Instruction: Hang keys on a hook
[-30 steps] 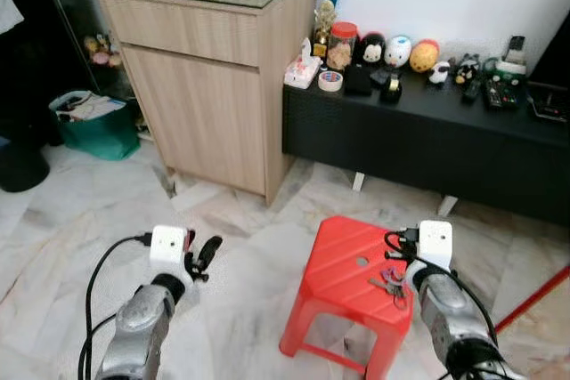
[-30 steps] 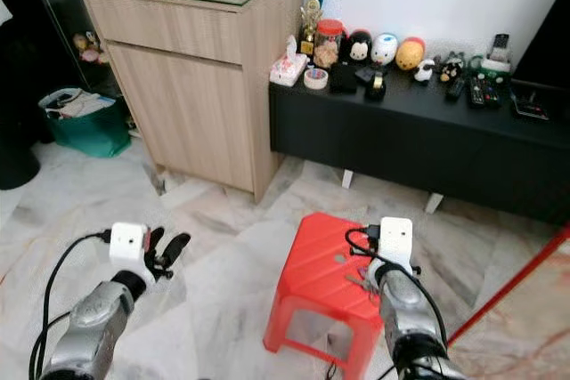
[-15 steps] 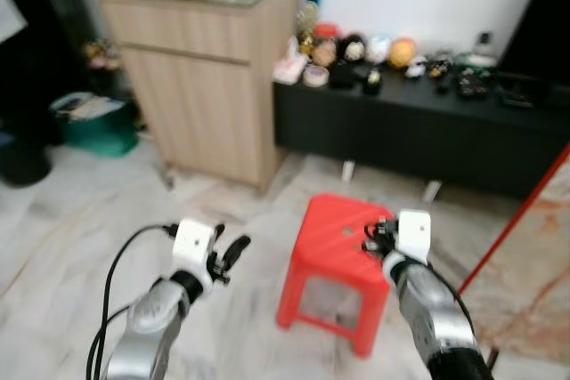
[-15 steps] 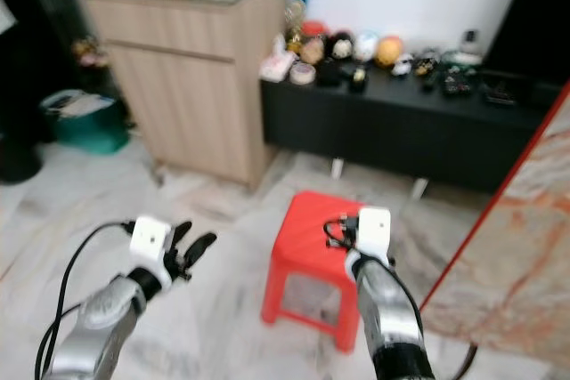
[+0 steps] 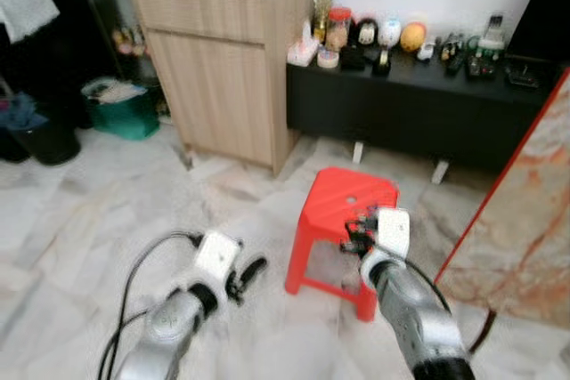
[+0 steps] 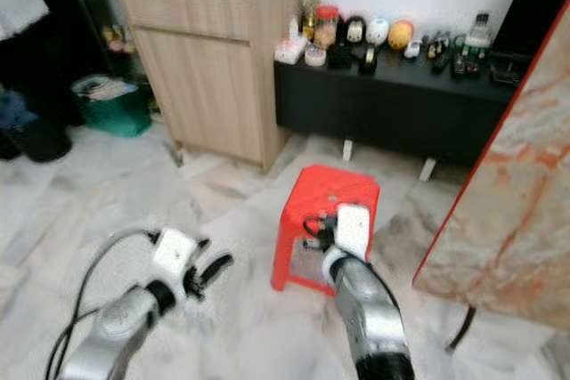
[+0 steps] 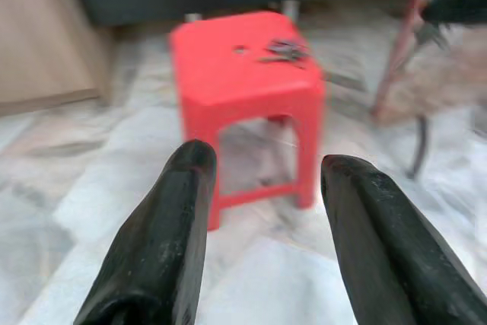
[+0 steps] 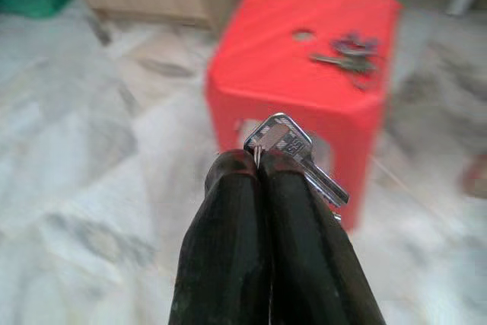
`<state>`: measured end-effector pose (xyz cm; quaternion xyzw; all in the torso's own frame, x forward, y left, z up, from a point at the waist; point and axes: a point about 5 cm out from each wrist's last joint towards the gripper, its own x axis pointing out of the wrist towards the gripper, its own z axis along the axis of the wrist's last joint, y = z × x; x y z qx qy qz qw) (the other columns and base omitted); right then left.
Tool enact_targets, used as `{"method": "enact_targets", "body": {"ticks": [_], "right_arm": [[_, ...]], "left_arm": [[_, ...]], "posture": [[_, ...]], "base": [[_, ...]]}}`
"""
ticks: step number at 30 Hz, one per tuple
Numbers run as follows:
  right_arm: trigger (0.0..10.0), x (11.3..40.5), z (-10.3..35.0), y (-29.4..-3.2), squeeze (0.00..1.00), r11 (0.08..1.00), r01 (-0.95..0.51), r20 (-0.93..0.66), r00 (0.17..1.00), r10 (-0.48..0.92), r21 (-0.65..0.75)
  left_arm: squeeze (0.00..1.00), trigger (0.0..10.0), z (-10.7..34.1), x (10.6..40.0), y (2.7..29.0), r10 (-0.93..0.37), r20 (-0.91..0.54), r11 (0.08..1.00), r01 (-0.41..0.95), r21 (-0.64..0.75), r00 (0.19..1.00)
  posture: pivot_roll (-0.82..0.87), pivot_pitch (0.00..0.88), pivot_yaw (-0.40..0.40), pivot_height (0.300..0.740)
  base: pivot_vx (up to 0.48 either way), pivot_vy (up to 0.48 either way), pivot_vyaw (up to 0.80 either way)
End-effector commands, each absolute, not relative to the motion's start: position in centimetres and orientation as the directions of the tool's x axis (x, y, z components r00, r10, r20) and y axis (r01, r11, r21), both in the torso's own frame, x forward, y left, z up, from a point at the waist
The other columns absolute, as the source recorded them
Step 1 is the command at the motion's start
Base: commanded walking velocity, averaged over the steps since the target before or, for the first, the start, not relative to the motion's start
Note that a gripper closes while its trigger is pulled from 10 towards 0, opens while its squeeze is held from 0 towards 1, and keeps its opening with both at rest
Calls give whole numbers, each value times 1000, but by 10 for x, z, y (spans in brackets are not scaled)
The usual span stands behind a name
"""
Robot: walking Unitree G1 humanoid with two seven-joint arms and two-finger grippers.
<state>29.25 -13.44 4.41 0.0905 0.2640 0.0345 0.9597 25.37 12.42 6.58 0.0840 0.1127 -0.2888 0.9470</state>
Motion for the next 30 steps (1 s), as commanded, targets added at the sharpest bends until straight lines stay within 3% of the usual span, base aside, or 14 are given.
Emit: {"method": "enact_targets", "body": {"ticks": [1,5,10,17,24,30], "right_arm": [[10000,299,55,-124,0,980,-56,-469,872,142,191],[10000,299,60,-120,0,979,-74,-473,867,158,191],[10000,300,70,-101,0,965,-169,-481,841,247,201],[10000,306,84,-88,0,946,-250,-472,821,319,205],[10000,305,95,-83,0,931,-299,-466,806,364,210],[10000,306,106,-77,0,917,-326,-438,807,397,230]], "left_arm": [[0,10000,69,257,127,-533,-296,790,591,161,793],[0,10000,68,256,123,-559,-335,752,634,182,759],[0,10000,67,260,111,-603,-420,621,730,285,678],[0,10000,70,268,96,-658,-439,543,789,287,612],[0,10000,69,275,84,-693,-419,535,808,247,587],[0,10000,67,287,81,-670,-403,604,773,192,624]], "posture": [[103,0,-47,726],[100,0,-53,726],[94,0,-52,726],[84,0,-55,726],[64,0,-50,726],[58,0,-50,726]], "base": [[-277,0,0],[0,0,0],[0,0,0],[0,0,0],[0,0,0],[0,0,0]]}}
